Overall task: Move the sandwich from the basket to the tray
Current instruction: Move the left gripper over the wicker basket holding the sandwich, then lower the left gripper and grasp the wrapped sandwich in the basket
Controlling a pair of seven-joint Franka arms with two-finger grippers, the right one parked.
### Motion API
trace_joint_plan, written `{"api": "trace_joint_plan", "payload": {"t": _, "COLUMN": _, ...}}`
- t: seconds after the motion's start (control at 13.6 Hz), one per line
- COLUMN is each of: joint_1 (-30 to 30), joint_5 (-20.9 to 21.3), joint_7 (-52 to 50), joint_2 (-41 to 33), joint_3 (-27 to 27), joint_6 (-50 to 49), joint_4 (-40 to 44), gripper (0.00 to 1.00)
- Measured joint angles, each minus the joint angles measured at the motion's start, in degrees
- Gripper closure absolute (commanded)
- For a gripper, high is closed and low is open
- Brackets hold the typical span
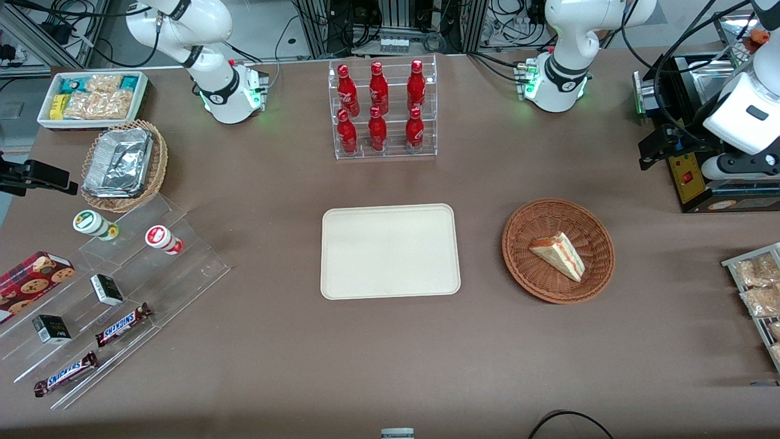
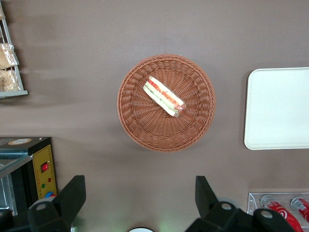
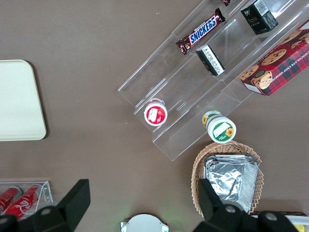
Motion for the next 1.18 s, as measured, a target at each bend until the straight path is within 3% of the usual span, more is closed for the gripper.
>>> {"api": "trace_joint_plan", "payload": {"t": 0.66, "joint_1": -0.3, "joint_5": 0.1, "joint_7": -0.2, "joint_2": 0.7, "joint_3": 0.1, "joint_6": 1.0, "joint_4": -2.0, "gripper": 0.0}}
{"api": "trace_joint_plan", "payload": {"t": 0.88, "joint_1": -0.3, "joint_5": 0.1, "joint_7": -6.2, "joint_2": 2.0, "joint_3": 0.3, "joint_6": 11.4, "joint_4": -10.4, "gripper": 0.0}}
{"api": "trace_joint_plan", "payload": {"t": 1.18, "joint_1": -0.6, "joint_5": 0.1, "joint_7": -21.4, "joint_2": 2.9, "joint_3": -0.1, "joint_6": 31.3, "joint_4": -25.4, "gripper": 0.0}}
